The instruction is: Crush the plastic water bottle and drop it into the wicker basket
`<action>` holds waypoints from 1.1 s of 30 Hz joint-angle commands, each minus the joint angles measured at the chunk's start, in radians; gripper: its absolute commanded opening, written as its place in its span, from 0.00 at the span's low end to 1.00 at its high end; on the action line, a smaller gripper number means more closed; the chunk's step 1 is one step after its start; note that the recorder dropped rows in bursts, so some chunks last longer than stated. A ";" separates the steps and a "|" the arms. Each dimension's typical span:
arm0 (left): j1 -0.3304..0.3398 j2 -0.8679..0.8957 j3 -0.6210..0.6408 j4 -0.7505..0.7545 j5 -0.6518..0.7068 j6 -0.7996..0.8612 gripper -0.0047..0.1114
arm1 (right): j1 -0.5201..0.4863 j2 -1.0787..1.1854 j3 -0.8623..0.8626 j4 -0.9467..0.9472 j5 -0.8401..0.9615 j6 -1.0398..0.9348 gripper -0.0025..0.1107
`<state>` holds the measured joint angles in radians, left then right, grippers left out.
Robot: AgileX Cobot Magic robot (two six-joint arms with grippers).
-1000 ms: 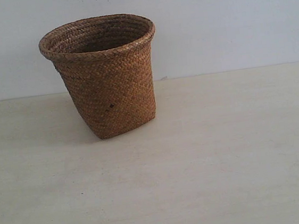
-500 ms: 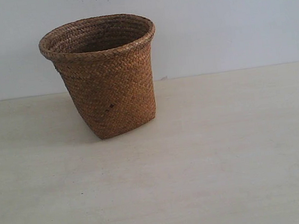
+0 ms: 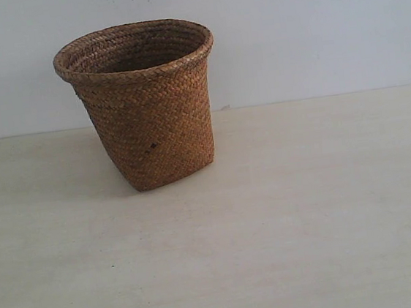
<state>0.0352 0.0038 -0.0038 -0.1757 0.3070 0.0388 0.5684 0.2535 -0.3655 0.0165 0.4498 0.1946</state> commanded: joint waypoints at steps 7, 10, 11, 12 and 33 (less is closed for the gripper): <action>0.004 -0.004 0.004 0.000 0.001 0.005 0.08 | -0.001 -0.002 0.005 -0.009 -0.012 0.005 0.02; 0.004 -0.004 0.004 0.000 0.001 0.005 0.08 | -0.001 -0.032 0.005 -0.038 -0.012 -0.001 0.02; 0.004 -0.004 0.004 0.000 0.001 0.007 0.08 | -0.001 -0.051 0.005 -0.049 -0.012 -0.003 0.02; 0.004 -0.004 0.004 0.000 0.001 0.007 0.08 | -0.001 -0.074 0.005 -0.057 -0.012 -0.014 0.02; 0.004 -0.004 0.004 0.000 0.001 0.007 0.08 | -0.592 -0.254 0.050 -0.143 -0.039 -0.124 0.02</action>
<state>0.0368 0.0038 -0.0038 -0.1757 0.3070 0.0388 0.0302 0.0073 -0.3507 -0.1202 0.4294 0.0875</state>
